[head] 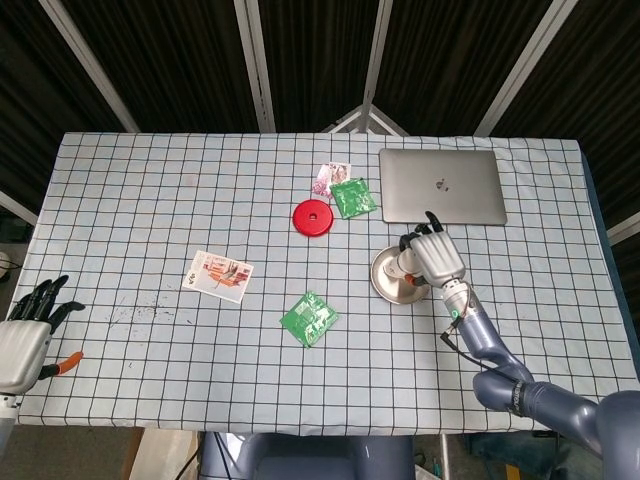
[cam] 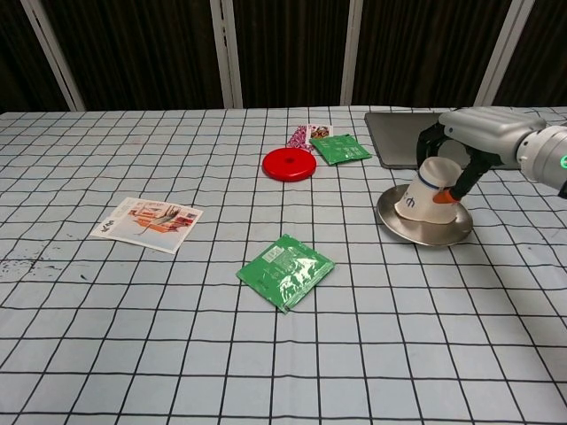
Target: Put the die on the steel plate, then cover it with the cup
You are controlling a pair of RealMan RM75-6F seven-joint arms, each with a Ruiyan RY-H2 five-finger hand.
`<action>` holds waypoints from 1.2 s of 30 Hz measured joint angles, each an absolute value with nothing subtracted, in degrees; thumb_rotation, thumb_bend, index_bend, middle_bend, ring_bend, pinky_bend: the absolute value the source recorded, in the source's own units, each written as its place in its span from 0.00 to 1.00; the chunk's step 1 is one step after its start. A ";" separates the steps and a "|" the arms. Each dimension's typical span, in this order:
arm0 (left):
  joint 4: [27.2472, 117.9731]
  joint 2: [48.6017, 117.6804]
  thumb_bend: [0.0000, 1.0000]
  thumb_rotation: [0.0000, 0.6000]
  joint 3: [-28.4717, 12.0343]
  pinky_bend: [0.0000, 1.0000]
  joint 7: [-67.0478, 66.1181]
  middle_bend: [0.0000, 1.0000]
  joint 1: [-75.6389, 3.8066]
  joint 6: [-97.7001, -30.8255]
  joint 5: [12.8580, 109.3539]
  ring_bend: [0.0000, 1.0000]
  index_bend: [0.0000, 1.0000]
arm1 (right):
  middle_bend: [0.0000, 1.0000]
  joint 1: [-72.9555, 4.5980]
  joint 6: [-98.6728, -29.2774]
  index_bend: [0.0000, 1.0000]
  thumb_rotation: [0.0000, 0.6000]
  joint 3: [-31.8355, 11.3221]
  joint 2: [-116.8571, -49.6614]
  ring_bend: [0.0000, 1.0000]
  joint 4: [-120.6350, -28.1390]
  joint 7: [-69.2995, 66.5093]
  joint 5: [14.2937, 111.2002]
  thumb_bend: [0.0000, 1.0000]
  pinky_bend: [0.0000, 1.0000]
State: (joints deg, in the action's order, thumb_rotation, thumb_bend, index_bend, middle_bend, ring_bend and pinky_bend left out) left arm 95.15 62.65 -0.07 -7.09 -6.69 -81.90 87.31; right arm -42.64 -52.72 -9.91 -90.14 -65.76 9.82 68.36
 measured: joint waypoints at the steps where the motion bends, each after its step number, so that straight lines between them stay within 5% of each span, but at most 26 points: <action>1: 95.18 62.65 0.26 1.00 -0.04 0.13 -7.13 0.00 -6.68 -81.92 87.36 0.00 0.29 | 0.48 -42.38 -52.77 0.55 1.00 -9.69 -89.61 0.25 -66.97 9.98 68.46 0.35 0.00; 16: 95.21 62.47 0.26 1.00 -0.04 0.13 -6.70 0.00 -6.69 -81.94 87.37 0.00 0.29 | 0.48 -42.16 -47.81 0.55 1.00 -10.31 -83.83 0.25 -81.98 4.73 67.33 0.35 0.00; 36: 95.12 62.71 0.26 1.00 -0.17 0.13 -7.38 0.00 -6.92 -81.38 86.82 0.00 0.29 | 0.48 -44.26 -46.03 0.55 1.00 -11.50 -90.07 0.25 -74.61 -3.52 69.64 0.35 0.00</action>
State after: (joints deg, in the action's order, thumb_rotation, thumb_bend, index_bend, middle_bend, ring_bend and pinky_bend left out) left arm 95.12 62.71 -0.17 -7.38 -6.92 -81.38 86.82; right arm -44.26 -46.03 -11.50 -90.07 -74.61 -3.52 69.64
